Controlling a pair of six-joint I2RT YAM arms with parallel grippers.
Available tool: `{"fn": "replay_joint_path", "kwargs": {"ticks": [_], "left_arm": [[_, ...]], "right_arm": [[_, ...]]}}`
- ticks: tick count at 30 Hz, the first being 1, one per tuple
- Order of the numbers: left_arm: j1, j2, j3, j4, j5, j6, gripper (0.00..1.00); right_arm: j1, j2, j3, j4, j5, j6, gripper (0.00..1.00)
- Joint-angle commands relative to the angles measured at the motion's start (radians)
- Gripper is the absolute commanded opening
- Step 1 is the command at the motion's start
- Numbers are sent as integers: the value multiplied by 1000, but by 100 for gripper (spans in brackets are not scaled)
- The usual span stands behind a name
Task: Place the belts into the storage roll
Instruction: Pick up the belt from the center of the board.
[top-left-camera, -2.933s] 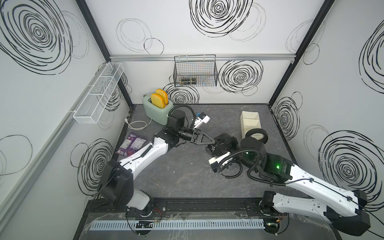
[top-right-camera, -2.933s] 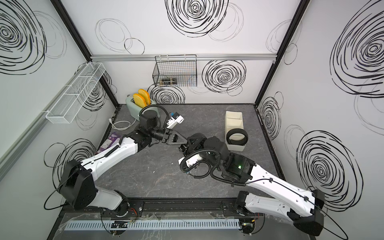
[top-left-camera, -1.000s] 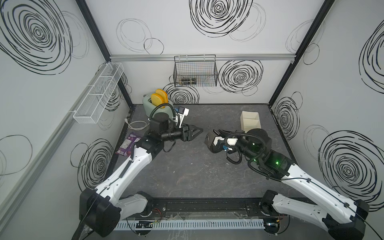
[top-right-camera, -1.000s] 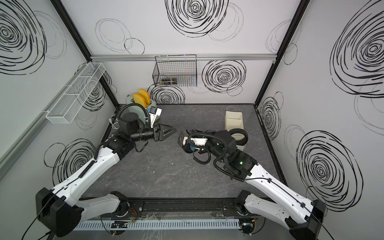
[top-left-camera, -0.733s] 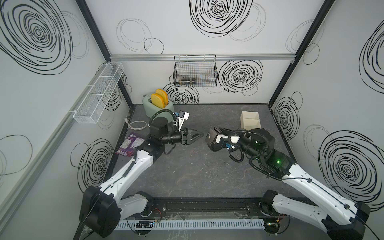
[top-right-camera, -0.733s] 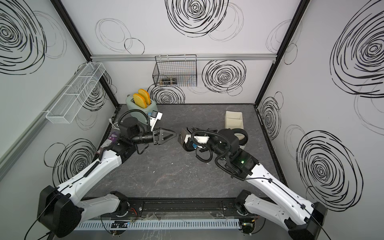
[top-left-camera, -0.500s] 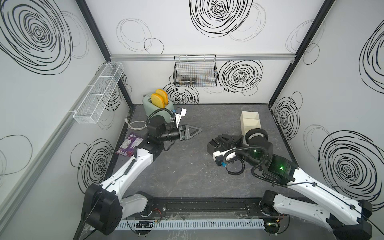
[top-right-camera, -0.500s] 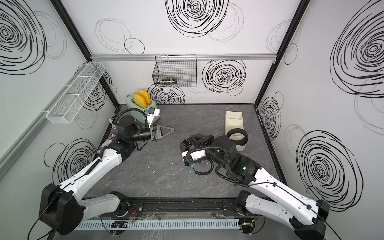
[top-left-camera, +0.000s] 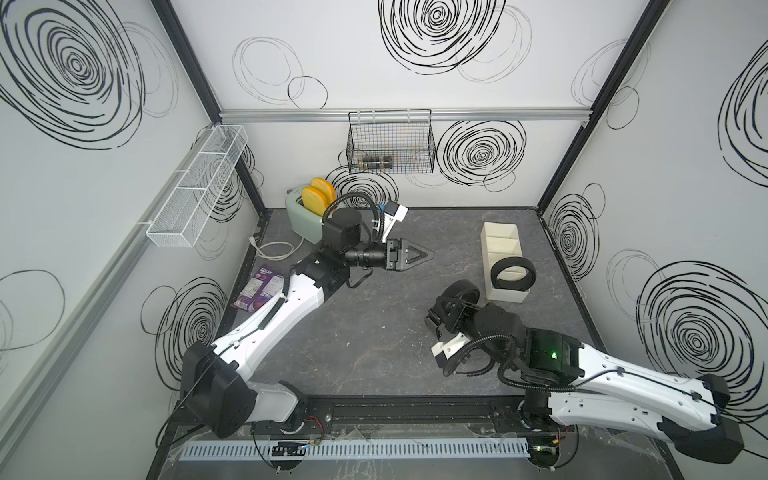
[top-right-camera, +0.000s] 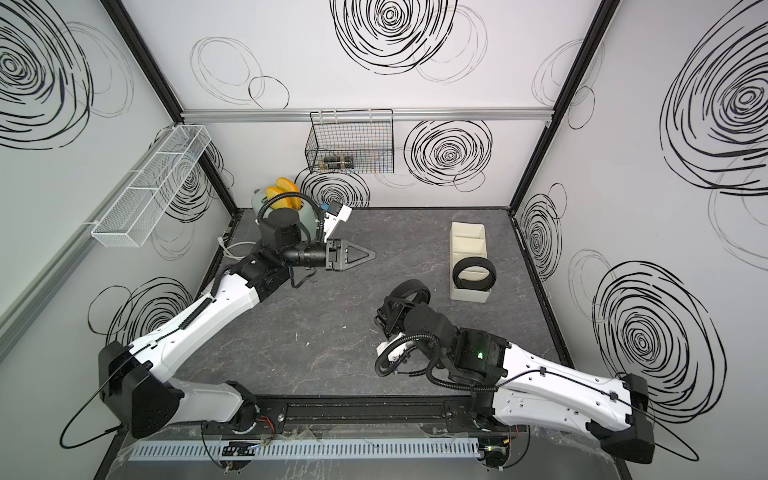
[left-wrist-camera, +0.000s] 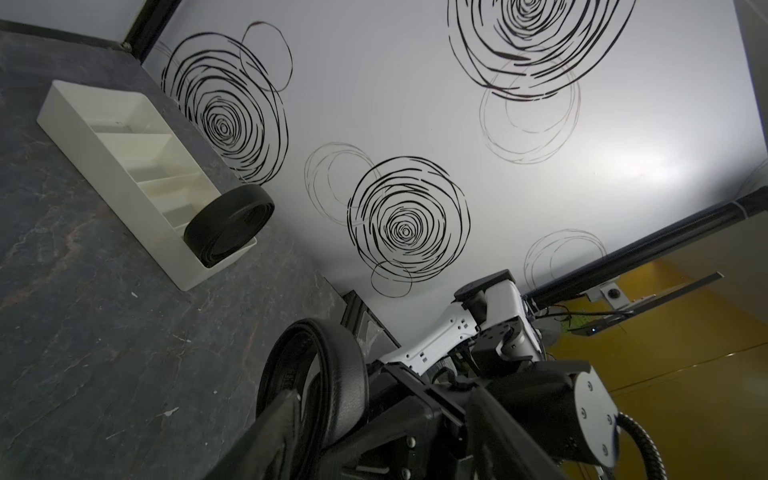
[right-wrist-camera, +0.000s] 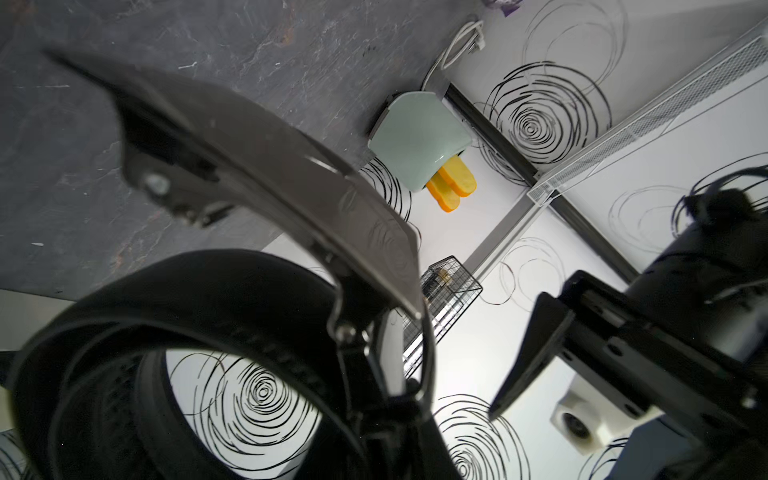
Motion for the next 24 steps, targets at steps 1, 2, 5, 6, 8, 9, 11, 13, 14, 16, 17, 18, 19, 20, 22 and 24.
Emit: {"fn": "replay_joint_path", "kwargs": {"ticks": [1,2,5,6,8,9,11,13,14,16,17,18,19,20,22,24], "left_arm": [[13,13,-42,-45,58,44,68],[13,7,-62,-24,76,34,68],[20,-31,-133,55,119,-32,68],[23,-46,-150,55,129,-35,69],[37,-76,-183,76,151,-62,69],[49,-99,-208,111,155,-95,69],[79,-136,-245,181,170,-161,69],[102,-170,-273,249,181,-227,69],[103,-180,-280,276,183,-252,69],[89,-186,-286,302,189,-296,69],[80,-186,-284,301,195,-303,69],[67,-188,-281,285,197,-303,69],[54,-189,-281,270,205,-302,68],[41,-191,-283,252,212,-301,68],[11,-194,-286,186,224,-272,68],[7,-198,-284,87,213,-210,67]], "right_arm": [[52,18,104,1,36,-100,0],[62,25,123,-9,23,-99,0],[83,58,168,-21,-2,-95,0],[91,69,181,-22,-10,-97,0],[107,96,209,-28,-37,-100,0],[119,108,215,-28,-42,-100,0],[145,128,225,-25,-39,-97,0],[163,143,227,-19,-38,-87,0],[168,147,228,-21,-39,-84,0],[176,155,229,-24,-43,-76,0],[179,160,230,-28,-42,-74,0],[180,163,231,-28,-43,-70,0],[181,165,232,-27,-45,-66,0],[183,168,235,-27,-45,-67,0],[190,176,242,-25,-47,-67,0],[198,183,248,-22,-46,-69,0]]}}
